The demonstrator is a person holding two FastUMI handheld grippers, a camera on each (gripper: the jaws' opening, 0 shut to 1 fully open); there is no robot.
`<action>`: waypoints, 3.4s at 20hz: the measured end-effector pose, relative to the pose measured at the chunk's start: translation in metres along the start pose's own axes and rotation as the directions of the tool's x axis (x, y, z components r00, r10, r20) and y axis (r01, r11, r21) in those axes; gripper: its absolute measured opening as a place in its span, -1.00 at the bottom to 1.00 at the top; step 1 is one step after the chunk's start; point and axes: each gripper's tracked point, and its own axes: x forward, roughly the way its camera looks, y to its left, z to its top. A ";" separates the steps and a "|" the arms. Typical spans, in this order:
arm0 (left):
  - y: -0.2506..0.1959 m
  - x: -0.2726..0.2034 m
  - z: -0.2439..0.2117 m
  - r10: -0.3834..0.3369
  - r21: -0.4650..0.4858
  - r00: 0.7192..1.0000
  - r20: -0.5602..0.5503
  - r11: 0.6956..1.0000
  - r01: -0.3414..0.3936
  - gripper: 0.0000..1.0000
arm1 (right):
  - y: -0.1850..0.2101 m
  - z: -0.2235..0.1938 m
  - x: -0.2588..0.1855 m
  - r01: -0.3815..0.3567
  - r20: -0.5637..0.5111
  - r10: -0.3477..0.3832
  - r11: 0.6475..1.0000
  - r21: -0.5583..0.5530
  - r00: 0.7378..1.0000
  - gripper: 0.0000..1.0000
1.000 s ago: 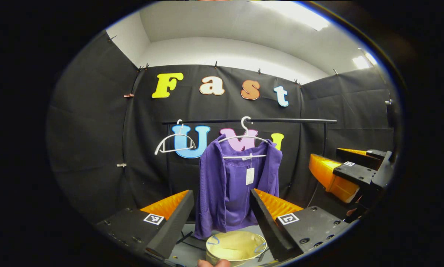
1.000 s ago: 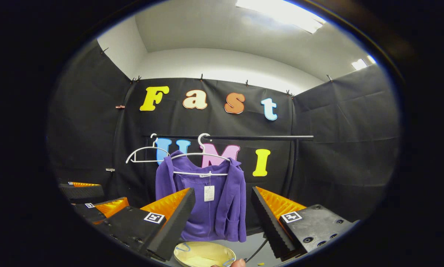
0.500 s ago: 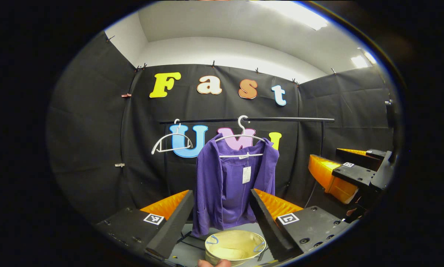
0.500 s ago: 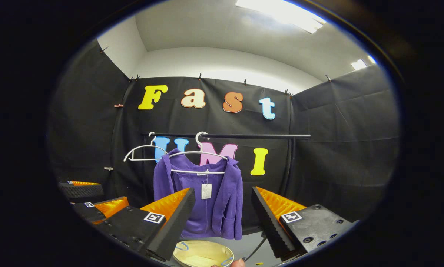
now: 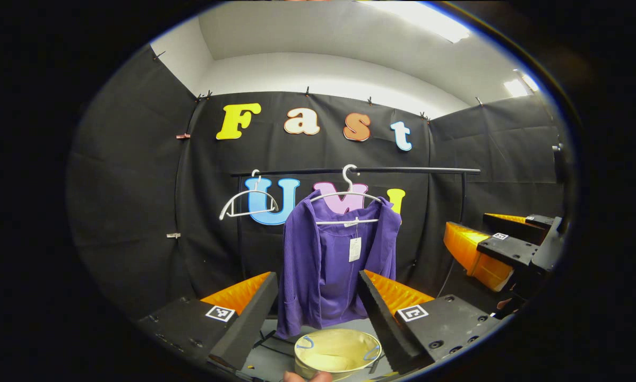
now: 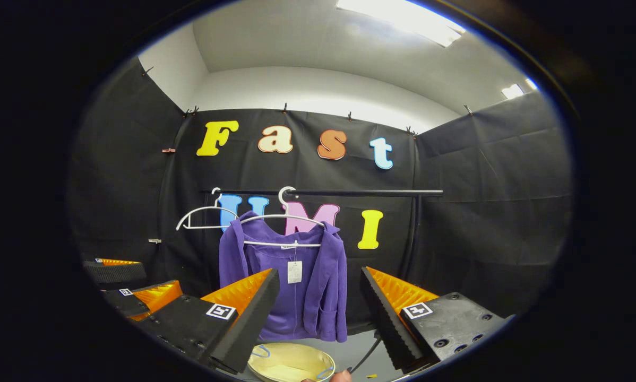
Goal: Grasp the clothes on the hanger with both hands and then place them into the laundry hamper below.
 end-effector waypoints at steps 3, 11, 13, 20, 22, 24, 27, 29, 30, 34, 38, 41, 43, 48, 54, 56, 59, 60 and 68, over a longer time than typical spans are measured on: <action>0.000 0.000 -0.001 0.003 -0.007 1.000 -0.005 1.000 -0.003 0.90 | -0.002 0.000 0.001 0.010 -0.007 -0.010 1.000 -0.015 1.000 0.95; -0.010 0.017 0.000 -0.002 0.021 1.000 0.010 1.000 0.002 0.89 | -0.013 0.006 0.018 0.013 0.011 -0.013 1.000 -0.029 1.000 0.95; -0.011 0.028 -0.003 0.013 0.024 1.000 -0.001 1.000 -0.013 0.90 | -0.016 0.004 0.032 0.000 0.012 0.001 1.000 -0.025 1.000 0.95; -0.016 0.076 -0.008 0.074 0.020 0.997 -0.032 0.997 -0.073 0.90 | -0.024 -0.015 0.093 -0.047 0.001 0.047 0.999 -0.005 0.999 0.96; -0.019 0.091 -0.009 0.084 0.021 0.996 -0.038 0.996 -0.083 0.90 | -0.028 -0.022 0.109 -0.058 -0.005 0.058 0.998 0.005 0.998 0.96; -0.020 0.105 -0.007 0.096 0.026 0.995 -0.034 0.995 -0.096 0.90 | -0.032 -0.027 0.125 -0.068 -0.007 0.068 0.997 0.022 0.998 0.96; -0.019 0.129 -0.007 0.124 0.031 0.992 -0.033 0.992 -0.123 0.90 | -0.035 -0.037 0.149 -0.087 -0.012 0.088 0.995 0.048 0.996 0.96; -0.017 0.146 -0.005 0.142 0.034 0.989 -0.030 0.989 -0.141 0.90 | -0.036 -0.042 0.166 -0.098 -0.007 0.099 0.993 0.067 0.995 0.95; -0.015 0.154 -0.003 0.152 0.041 0.988 -0.025 0.988 -0.151 0.90 | -0.037 -0.043 0.175 -0.103 -0.002 0.104 0.992 0.075 0.995 0.96; -0.003 0.193 0.003 0.198 0.072 0.980 -0.017 0.978 -0.197 0.90 | -0.036 -0.058 0.209 -0.130 0.002 0.130 0.988 0.089 0.991 0.96; -0.003 0.229 0.014 0.222 0.094 0.975 0.018 0.970 -0.223 0.84 | -0.043 -0.073 0.245 -0.142 0.001 0.143 0.986 0.087 0.990 0.96; 0.001 0.256 0.017 0.245 0.096 0.969 0.031 0.964 -0.247 0.89 | -0.047 -0.081 0.270 -0.143 0.009 0.143 0.986 0.085 0.990 0.96; 0.013 0.271 0.017 0.284 0.116 0.958 0.043 0.951 -0.287 0.84 | -0.050 -0.085 0.286 -0.141 0.014 0.140 0.987 0.082 0.990 0.96; 0.030 0.303 0.010 0.336 0.153 0.940 0.058 0.927 -0.341 0.87 | -0.043 -0.094 0.314 -0.164 0.024 0.163 0.983 0.087 0.986 0.96; 0.041 0.326 -0.004 0.372 0.166 0.928 0.037 0.913 -0.373 0.73 | -0.032 -0.110 0.345 -0.167 0.007 0.167 0.983 0.075 0.986 0.96; 0.047 0.330 -0.007 0.388 0.178 0.921 0.037 0.904 -0.388 0.51 | -0.031 -0.118 0.353 -0.164 -0.013 0.166 0.983 0.080 0.986 0.97; 0.055 0.331 -0.007 0.404 0.178 0.914 0.042 0.897 -0.405 0.10 | -0.030 -0.128 0.364 -0.159 -0.029 0.161 0.986 0.051 0.987 0.35; 0.058 0.331 -0.006 0.409 0.175 0.912 0.041 0.895 -0.410 0.01 | -0.028 -0.125 0.363 -0.180 -0.005 0.180 0.984 0.015 0.984 0.05; 0.058 0.339 -0.011 0.331 0.118 0.944 -0.010 0.937 -0.328 -0.88 | -0.028 -0.116 0.377 -0.192 0.051 0.190 0.981 0.019 0.980 -0.90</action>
